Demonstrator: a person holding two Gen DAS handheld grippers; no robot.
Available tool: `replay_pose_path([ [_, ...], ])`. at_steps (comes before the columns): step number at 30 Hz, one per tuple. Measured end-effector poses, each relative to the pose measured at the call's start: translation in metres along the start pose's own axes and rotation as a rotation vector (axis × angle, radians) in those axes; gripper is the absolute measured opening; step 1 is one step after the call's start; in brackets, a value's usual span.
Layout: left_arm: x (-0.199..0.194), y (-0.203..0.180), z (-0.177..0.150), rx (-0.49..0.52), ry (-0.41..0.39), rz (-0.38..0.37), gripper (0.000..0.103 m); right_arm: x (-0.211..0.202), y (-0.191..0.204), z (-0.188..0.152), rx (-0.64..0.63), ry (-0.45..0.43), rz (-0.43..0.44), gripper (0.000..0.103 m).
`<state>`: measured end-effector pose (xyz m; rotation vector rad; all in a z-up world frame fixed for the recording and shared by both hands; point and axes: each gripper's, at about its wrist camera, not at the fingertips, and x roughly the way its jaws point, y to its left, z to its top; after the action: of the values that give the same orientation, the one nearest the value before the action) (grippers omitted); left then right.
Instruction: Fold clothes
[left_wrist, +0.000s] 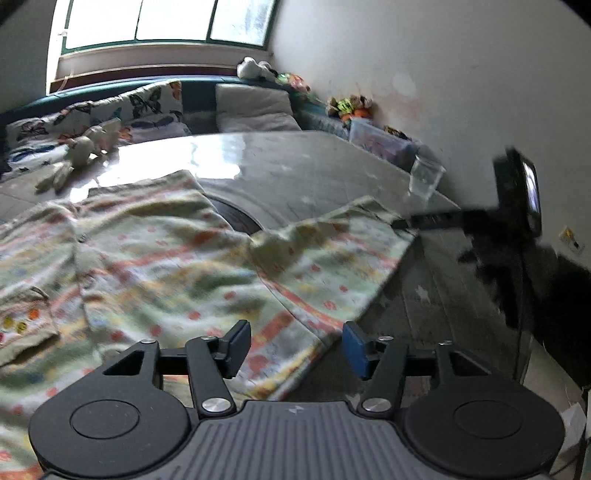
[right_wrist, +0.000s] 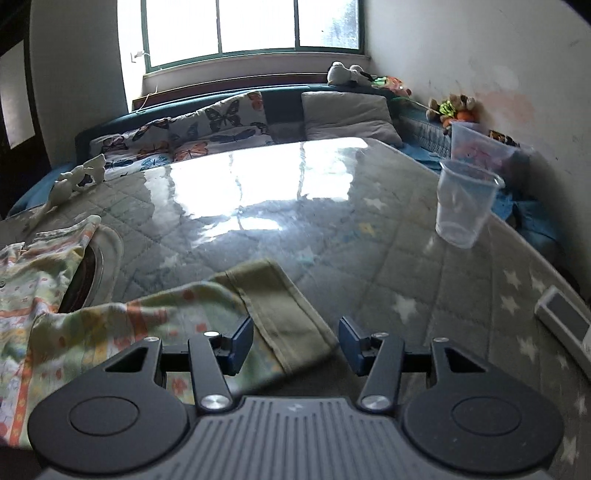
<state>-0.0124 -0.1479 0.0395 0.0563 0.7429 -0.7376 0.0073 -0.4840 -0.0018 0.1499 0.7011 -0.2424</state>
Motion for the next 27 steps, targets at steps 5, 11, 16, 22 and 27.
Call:
replay_pose_path([
  [5, -0.013, 0.015, 0.006, -0.03, -0.043, 0.064, 0.072, -0.002, -0.001, -0.006, 0.034, -0.018, -0.012, 0.043],
  [11, -0.026, 0.036, 0.006, -0.074, -0.076, 0.14, 0.088, -0.009, 0.0, -0.004, 0.06, -0.028, 0.013, 0.01],
  [16, -0.034, 0.056, -0.004, -0.11, -0.074, 0.211, 0.097, -0.026, 0.016, 0.007, 0.05, -0.066, 0.103, 0.008],
  [22, -0.051, 0.075, -0.021, -0.154, -0.08, 0.268, 0.103, -0.062, 0.065, 0.03, -0.017, -0.118, 0.296, 0.008],
  [27, -0.067, 0.091, -0.035, -0.197, -0.09, 0.31, 0.103, -0.09, 0.122, 0.048, -0.108, -0.144, 0.452, 0.007],
])
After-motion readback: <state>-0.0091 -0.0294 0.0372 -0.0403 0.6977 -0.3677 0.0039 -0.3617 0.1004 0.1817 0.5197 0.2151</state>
